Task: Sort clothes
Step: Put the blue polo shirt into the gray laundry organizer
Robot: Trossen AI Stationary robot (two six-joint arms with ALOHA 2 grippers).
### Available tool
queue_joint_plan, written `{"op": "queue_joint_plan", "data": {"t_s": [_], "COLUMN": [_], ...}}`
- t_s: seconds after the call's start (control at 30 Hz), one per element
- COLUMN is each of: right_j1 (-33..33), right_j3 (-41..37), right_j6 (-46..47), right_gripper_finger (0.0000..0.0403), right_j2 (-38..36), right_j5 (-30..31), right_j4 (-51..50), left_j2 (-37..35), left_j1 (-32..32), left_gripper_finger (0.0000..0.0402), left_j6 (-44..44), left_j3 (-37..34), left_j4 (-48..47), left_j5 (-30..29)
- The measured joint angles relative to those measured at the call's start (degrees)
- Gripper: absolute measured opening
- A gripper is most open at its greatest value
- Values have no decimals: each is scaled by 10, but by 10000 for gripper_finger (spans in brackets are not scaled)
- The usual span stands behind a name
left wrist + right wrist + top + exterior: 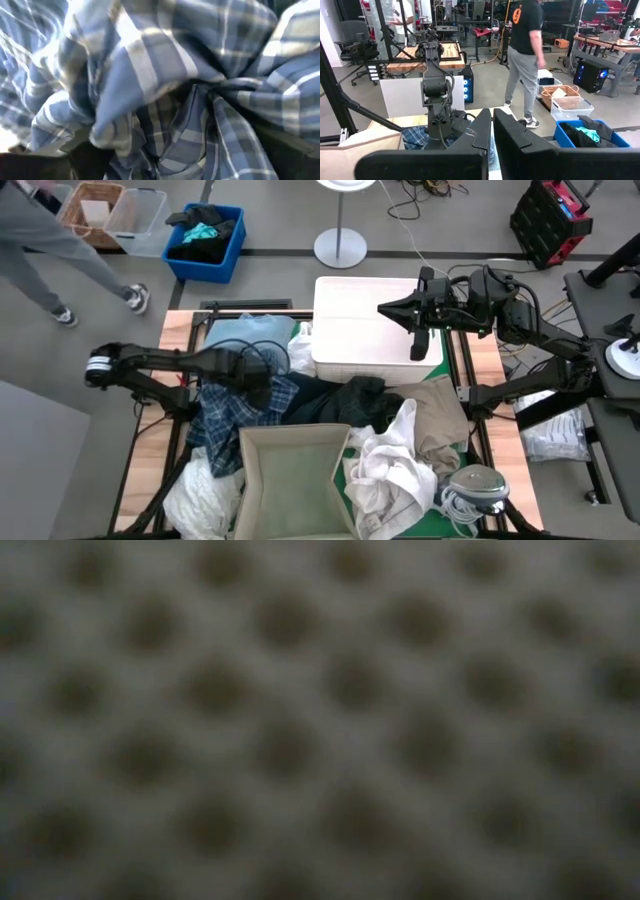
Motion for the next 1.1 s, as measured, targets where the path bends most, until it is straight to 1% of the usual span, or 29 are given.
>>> {"op": "queue_joint_plan", "data": {"t_s": [0.07,0.17,0.33,0.43,0.5,0.57,0.67,0.7,0.73,0.77,0.87,0.93,1.03,1.1], "right_j1": [0,0,0,0,0,0,0,0,0,0,0,0,0,0], "right_j3": [0,0,0,0,0,0,0,0,0,0,0,0,0,0], "right_j6": [0,2,5,5,2,0,0,0,0,0,0,0,-1,-2], "right_gripper_finger": [13,13,13,13,13,13,13,13,13,13,13,13,13,13], "right_j2": [0,0,0,0,0,0,0,0,0,0,0,0,0,0], "right_j5": [0,0,0,0,0,0,0,0,0,0,0,0,0,0], "right_j4": [0,0,-1,-1,-1,-1,-1,-1,-1,-1,-1,-1,-1,-1], "left_j2": [-6,-11,-11,-11,-12,-12,-12,-12,-13,-15,-28,-39,-58,-67], "left_j1": [2,6,6,6,6,6,6,6,6,6,6,5,2,2], "left_gripper_finger": [351,330,278,239,203,159,76,44,26,18,16,9,7,7], "left_j6": [-3,-8,-24,-23,-21,-21,-10,3,15,23,48,62,106,120], "left_j3": [-21,-54,-117,-151,-169,-183,-192,-191,-189,-185,-153,-115,-47,6], "left_j4": [26,51,81,125,156,181,194,194,192,188,150,102,25,-25], "left_j5": [-13,-14,-23,-23,-23,-22,-21,-18,-15,-11,9,18,17,-1]}}
